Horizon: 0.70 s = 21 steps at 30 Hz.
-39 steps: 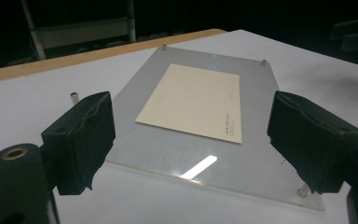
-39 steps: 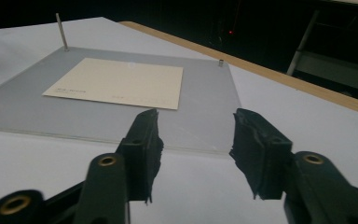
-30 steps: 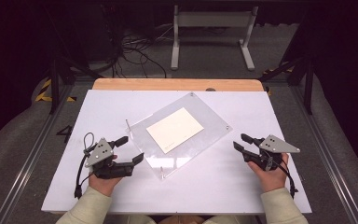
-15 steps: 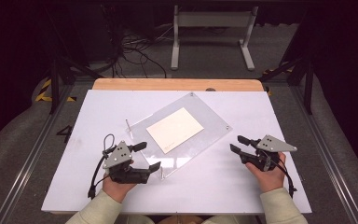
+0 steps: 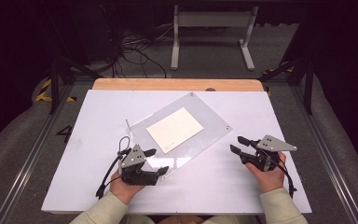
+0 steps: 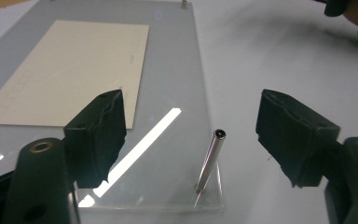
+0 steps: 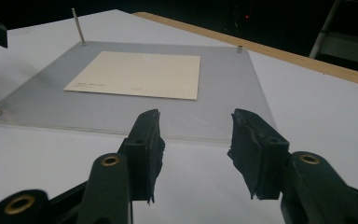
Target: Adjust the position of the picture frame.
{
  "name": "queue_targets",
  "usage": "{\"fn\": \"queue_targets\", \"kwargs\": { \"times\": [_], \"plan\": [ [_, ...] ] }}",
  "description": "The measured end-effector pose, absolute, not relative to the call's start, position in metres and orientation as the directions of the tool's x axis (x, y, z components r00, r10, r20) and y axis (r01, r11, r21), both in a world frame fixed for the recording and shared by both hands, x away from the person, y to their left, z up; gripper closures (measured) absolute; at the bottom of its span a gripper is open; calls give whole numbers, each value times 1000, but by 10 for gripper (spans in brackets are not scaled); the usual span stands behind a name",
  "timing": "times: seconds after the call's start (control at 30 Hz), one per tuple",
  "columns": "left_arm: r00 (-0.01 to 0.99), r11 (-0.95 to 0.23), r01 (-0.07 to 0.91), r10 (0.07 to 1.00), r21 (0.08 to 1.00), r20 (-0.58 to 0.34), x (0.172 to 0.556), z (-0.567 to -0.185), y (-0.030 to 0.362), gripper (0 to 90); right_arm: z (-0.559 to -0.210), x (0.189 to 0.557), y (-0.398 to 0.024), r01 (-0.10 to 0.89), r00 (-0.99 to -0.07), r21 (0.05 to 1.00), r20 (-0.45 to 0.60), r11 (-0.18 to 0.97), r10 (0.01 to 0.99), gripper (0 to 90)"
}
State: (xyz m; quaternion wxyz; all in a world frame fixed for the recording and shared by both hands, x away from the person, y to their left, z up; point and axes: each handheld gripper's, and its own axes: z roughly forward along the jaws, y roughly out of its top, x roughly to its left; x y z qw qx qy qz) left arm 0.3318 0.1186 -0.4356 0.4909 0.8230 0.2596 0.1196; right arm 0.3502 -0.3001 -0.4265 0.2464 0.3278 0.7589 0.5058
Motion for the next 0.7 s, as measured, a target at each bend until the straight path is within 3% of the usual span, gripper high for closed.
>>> {"fn": "queue_targets", "kwargs": {
  "times": [0.27, 0.43, 0.7],
  "plan": [
    [842, -427, 367, 530, 826, -100, 338, -446, 113, 374, -427, 351, -300, 259, -664, 926, -37, 275, 747, 510],
    [863, -463, 362, 494, 809, -103, 338, -450, 109, 544, -428, 351, -300, 261, -665, 925, -36, 277, 746, 506],
    [872, -515, 368, 481, 774, -94, 338, -455, 104, 716, -429, 351, -299, 267, -664, 923, -33, 278, 747, 493]
  ]
}}
